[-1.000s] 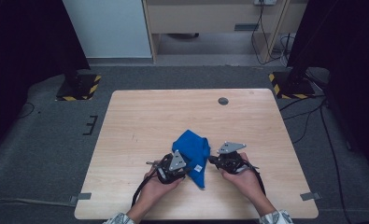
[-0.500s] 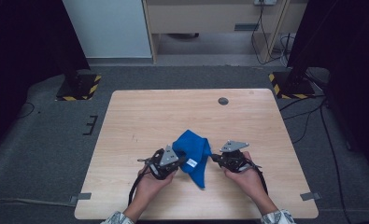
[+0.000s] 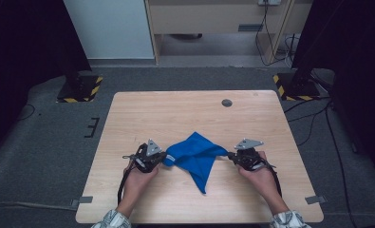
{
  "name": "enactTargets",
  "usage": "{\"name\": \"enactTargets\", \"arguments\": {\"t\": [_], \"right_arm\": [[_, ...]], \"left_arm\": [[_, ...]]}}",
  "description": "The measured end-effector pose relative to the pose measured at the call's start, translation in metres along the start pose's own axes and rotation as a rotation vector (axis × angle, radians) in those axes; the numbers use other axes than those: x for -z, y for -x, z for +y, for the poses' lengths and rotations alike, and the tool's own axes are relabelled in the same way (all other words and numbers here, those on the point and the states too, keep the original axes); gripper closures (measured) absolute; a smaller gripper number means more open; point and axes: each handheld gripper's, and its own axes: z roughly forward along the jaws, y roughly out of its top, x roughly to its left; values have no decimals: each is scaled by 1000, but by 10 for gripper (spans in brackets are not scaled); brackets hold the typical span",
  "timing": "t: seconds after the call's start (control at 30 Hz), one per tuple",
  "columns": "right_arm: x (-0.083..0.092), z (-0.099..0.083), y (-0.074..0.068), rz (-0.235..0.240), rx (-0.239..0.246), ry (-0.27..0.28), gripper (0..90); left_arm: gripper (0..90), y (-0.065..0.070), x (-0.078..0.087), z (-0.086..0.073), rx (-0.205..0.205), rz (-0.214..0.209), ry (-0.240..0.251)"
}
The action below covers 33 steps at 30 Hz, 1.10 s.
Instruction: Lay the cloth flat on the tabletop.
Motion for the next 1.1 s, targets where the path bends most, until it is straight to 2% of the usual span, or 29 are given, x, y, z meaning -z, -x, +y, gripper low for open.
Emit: {"name": "enactTargets", "arguments": {"t": [0.23,0.3,0.47,0.67,0.8,0.93,1.1], "right_arm": [[3,-3,11,-19,-21,-4,894],[3,-3,11,-17,-29,1,894],[0,-3,7,-8,-12,-11,894],[-1,-3,6,-1,-14,-8,892],[-1,-3,5,1,-21,-2,890],[-1,-3,6,4,-23,-1,888],[-1,-4,5,7,-24,-5,885]], "left_arm": [[892,-8,-4,-5,20,16,-25],[892,-7,-7,-5,12,22,-35],[891,-7,-14,-7,-4,33,-59],[849,-8,-15,-9,11,33,-36],[702,-12,-12,-10,53,35,-5],[636,-15,-6,-10,86,12,37],[626,-15,3,-9,90,12,69]]}}
